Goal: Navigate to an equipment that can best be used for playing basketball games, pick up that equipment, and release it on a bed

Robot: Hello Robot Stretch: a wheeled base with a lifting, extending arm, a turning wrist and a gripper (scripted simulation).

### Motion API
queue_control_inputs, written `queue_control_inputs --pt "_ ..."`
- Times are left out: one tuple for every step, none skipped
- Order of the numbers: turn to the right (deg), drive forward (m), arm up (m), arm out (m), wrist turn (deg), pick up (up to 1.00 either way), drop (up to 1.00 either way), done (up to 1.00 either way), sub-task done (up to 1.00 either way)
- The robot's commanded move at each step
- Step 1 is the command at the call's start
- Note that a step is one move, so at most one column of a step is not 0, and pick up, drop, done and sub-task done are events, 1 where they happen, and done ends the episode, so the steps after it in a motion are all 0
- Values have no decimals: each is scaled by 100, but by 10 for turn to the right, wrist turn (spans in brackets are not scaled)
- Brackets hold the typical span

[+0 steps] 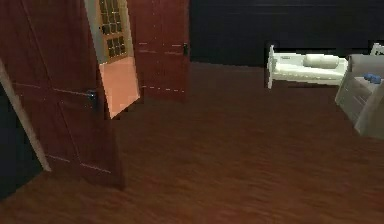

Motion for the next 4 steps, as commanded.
queue_control_inputs --pt "0 100 0 0 0 0 0 0 0" --pt "30 0 0 0 0 0 0 0 0" --pt "0 20 0 0 0 0 0 0 0" --pt "-120 0 0 0 0 0 0 0 0"
